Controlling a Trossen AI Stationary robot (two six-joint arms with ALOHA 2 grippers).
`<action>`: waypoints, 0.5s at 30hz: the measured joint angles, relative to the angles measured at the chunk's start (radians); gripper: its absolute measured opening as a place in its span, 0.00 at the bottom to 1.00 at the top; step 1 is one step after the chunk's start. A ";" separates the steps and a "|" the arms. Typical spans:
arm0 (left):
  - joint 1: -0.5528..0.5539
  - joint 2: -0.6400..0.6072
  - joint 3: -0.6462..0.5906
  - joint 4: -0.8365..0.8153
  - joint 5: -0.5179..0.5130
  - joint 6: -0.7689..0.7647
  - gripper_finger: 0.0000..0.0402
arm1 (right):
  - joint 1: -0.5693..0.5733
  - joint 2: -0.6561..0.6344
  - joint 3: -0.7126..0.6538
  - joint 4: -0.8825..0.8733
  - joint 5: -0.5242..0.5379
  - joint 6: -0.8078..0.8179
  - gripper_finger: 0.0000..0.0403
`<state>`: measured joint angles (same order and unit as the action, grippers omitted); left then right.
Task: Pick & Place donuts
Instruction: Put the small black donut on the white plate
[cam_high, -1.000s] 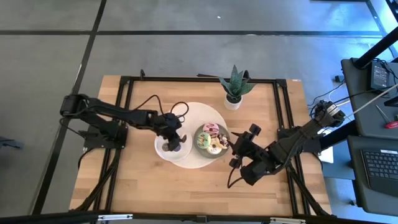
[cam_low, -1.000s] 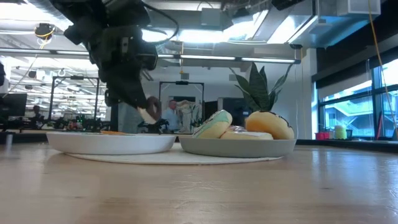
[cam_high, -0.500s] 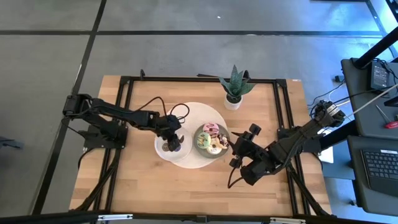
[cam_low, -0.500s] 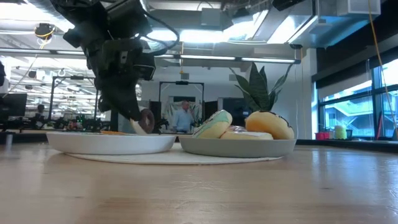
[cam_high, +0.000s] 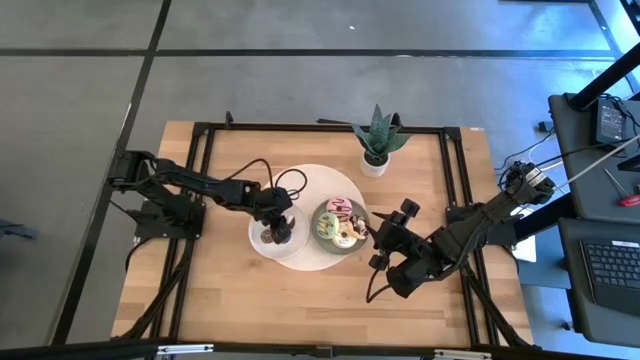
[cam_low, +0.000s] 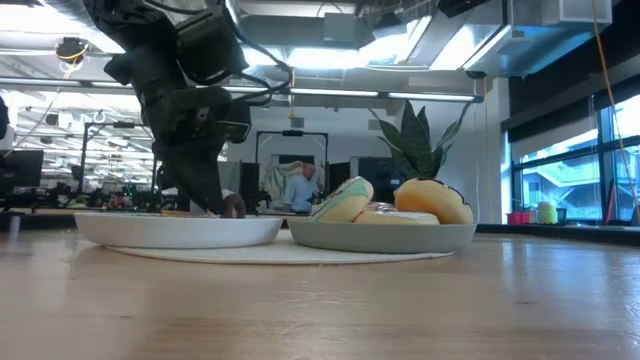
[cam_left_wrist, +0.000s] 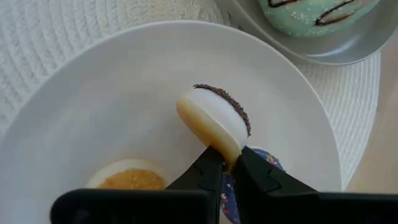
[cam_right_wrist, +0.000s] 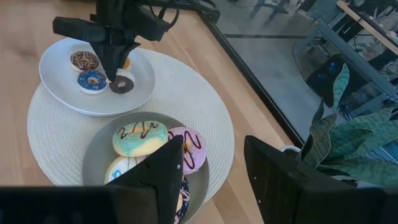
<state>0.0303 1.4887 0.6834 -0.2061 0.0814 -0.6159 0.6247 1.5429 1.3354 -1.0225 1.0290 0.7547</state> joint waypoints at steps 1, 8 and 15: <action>0.000 0.000 0.000 0.002 0.000 0.000 0.05 | 0.000 0.000 0.000 0.000 0.000 0.000 0.43; 0.000 0.000 0.000 0.006 0.001 0.000 0.08 | 0.000 0.000 0.000 0.000 -0.002 -0.002 0.43; 0.000 0.000 0.000 0.006 0.001 0.000 0.11 | 0.000 0.000 0.000 0.000 -0.002 -0.003 0.43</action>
<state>0.0304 1.4887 0.6834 -0.1997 0.0826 -0.6155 0.6247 1.5433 1.3354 -1.0222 1.0271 0.7513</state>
